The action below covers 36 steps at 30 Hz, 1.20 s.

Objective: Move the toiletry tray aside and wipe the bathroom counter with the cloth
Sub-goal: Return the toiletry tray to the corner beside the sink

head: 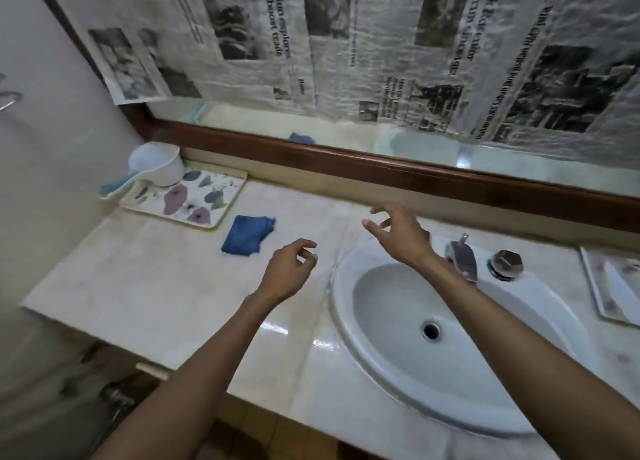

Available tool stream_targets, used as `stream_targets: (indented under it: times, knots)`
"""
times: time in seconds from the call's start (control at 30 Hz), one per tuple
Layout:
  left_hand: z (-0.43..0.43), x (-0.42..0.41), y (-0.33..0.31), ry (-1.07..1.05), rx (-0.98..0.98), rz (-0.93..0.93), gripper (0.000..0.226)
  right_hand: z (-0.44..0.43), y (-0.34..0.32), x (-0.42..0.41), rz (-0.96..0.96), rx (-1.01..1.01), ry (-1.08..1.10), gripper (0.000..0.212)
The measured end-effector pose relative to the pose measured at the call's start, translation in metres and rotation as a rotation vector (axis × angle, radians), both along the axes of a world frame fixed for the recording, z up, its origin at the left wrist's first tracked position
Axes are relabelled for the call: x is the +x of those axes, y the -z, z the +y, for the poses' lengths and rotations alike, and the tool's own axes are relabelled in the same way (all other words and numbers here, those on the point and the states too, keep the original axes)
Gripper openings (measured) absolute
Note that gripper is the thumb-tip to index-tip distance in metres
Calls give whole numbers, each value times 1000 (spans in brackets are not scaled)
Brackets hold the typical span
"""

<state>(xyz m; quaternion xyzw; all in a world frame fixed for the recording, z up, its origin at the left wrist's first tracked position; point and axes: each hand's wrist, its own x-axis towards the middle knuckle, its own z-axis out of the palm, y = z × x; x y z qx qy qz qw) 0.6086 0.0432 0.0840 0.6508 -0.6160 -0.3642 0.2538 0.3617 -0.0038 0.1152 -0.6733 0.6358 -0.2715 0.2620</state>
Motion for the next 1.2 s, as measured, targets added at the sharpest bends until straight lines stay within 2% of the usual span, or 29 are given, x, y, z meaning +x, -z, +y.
stream_targets:
  times: [0.17, 0.37, 0.73, 0.83, 0.93, 1.07, 1.2]
  knots:
    - [-18, 79, 32, -109, 26, -153, 35, -17, 30, 80, 28, 108, -100, 38]
    - [-67, 140, 60, -268, 68, -202, 30, -59, 79, 132, 130, 227, -158, 43]
    - [-142, 167, 107, -288, 107, -277, 56, -115, 146, 185, 141, 280, -85, 51]
    - [-150, 169, 117, -245, 0, -188, 40, -119, 151, 193, 143, 265, -39, 52]
    - [-159, 174, 117, -271, -18, -93, 17, -127, 152, 202, 151, 245, 4, 53]
    - [-176, 187, 105, -249, -43, 19, 26, -136, 152, 219, 143, 233, 85, 56]
    - [-203, 212, 77, -212, -27, 229, 32, -145, 153, 246, 156, 221, 166, 58]
